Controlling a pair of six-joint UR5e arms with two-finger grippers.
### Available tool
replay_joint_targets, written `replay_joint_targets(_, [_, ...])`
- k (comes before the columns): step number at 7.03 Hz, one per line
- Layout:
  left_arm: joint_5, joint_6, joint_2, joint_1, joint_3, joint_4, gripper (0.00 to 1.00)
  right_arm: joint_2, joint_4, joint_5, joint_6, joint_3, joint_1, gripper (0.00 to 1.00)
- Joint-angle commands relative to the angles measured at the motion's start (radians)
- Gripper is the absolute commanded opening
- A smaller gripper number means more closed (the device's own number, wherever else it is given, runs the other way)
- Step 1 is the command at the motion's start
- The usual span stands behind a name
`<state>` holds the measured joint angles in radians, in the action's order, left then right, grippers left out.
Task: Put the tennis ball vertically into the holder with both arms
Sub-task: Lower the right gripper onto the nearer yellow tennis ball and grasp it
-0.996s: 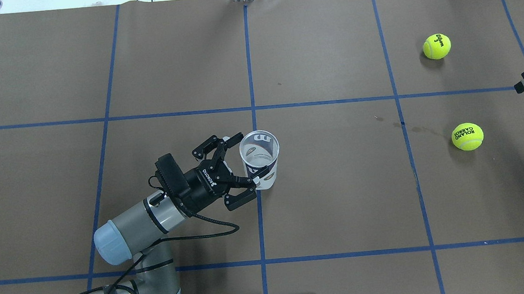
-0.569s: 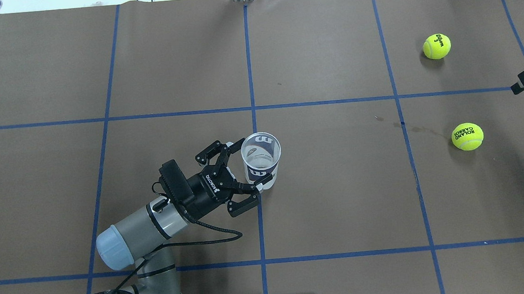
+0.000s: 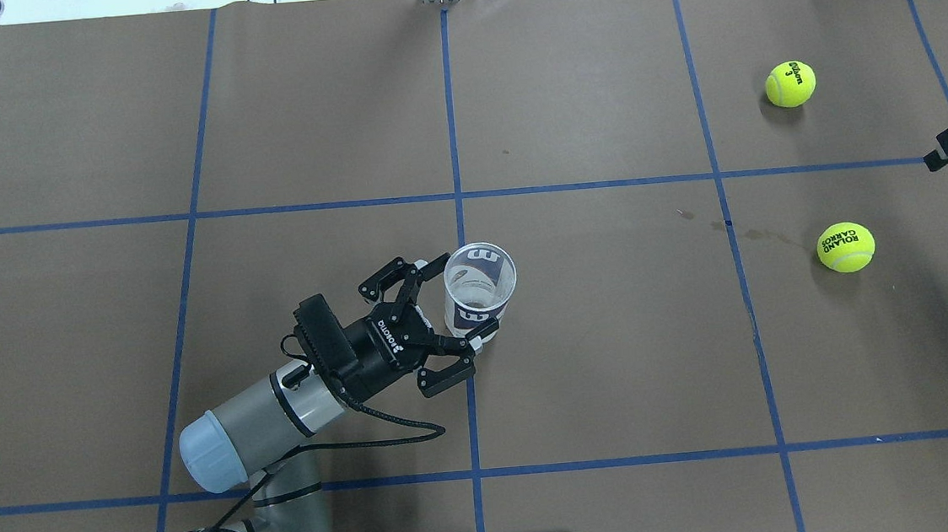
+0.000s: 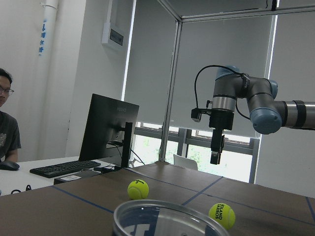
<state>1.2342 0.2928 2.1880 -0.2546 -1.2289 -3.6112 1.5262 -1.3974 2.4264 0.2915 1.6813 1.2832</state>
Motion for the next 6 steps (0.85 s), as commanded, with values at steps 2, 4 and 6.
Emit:
replay_joint_targets(2, [-0.002,-0.003,-0.002,-0.009,-0.001,-0.001,1.0,-0.024,0.026,0.01,0.094,0.009,-0.059,1.0])
replay_joint_targets(4, [-0.002,-0.003,-0.004,-0.009,-0.001,-0.001,1.0,-0.003,0.191,0.004,0.275,0.003,-0.135,1.0])
replay_joint_targets(6, [-0.002,-0.003,-0.002,-0.009,-0.001,-0.001,1.0,0.038,0.265,-0.076,0.31,0.0,-0.229,1.0])
